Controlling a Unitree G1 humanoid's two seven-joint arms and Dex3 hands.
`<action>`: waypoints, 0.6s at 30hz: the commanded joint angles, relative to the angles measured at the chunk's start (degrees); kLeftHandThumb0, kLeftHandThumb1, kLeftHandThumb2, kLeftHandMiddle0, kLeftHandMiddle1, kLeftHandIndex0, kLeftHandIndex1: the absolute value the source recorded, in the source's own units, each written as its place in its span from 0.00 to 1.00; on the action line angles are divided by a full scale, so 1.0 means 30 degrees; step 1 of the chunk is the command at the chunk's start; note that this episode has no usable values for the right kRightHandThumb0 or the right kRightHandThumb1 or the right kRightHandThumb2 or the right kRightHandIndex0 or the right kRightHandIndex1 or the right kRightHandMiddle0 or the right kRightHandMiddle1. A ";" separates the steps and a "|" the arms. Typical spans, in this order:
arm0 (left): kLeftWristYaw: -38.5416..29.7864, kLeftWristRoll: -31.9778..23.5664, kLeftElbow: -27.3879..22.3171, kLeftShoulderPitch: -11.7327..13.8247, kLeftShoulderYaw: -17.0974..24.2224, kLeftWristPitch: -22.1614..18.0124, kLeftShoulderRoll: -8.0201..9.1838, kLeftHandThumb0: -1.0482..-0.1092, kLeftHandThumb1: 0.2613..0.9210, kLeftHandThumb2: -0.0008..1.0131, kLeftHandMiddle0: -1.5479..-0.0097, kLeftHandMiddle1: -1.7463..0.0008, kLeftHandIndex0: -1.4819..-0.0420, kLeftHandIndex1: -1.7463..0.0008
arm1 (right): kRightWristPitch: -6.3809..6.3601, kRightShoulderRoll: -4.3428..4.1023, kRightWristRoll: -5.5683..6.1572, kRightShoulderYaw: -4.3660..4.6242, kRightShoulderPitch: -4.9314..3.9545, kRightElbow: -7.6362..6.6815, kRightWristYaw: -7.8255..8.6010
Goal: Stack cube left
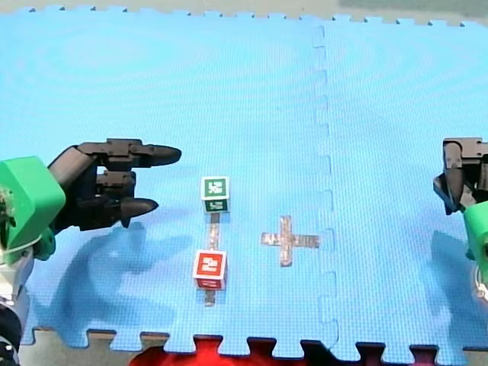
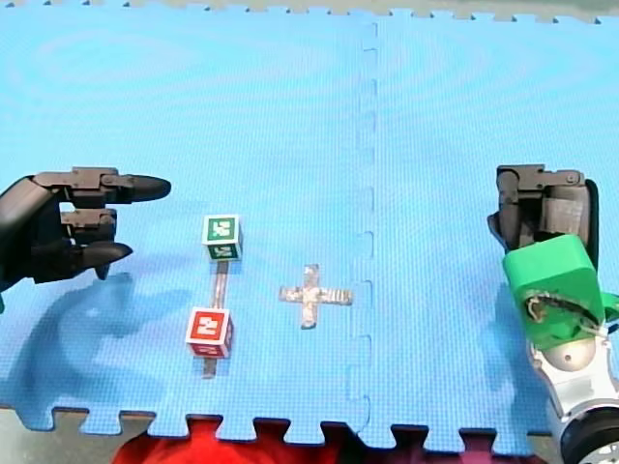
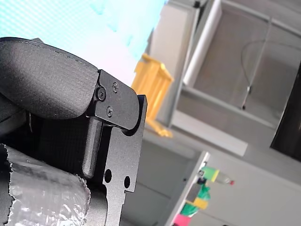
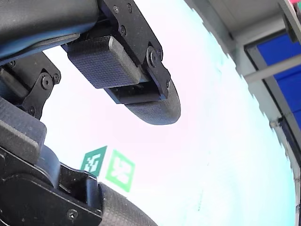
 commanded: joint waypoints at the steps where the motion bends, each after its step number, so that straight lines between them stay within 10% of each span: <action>1: -0.0102 -0.0039 -0.0035 0.0203 -0.0025 -0.0059 0.0150 0.10 0.65 0.01 0.42 0.00 0.46 0.99 | -0.0131 -0.0120 0.0105 -0.0081 0.0056 -0.0093 0.0006; 18: 0.1157 0.2341 -0.1150 0.1193 -0.2546 -0.0799 -0.0225 0.13 0.68 0.01 0.44 0.00 0.55 1.00 | -0.0532 -0.0136 0.0365 -0.0296 0.0089 -0.0218 0.0432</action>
